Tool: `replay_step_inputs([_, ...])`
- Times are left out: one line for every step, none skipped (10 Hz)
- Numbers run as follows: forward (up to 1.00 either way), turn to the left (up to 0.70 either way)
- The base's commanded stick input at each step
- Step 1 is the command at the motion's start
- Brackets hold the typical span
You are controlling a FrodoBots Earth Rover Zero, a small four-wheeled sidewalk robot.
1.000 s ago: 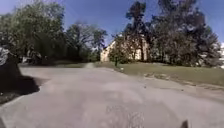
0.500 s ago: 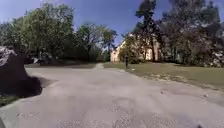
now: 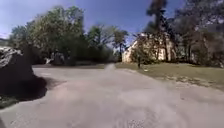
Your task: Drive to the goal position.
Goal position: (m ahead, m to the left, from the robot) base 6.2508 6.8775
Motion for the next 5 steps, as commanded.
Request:
replay_step_inputs([0.7,0.0])
replay_step_inputs([0.7,0.0])
replay_step_inputs([0.7,0.0])
replay_step_inputs([0.7,0.0])
replay_step_inputs([0.7,0.0])
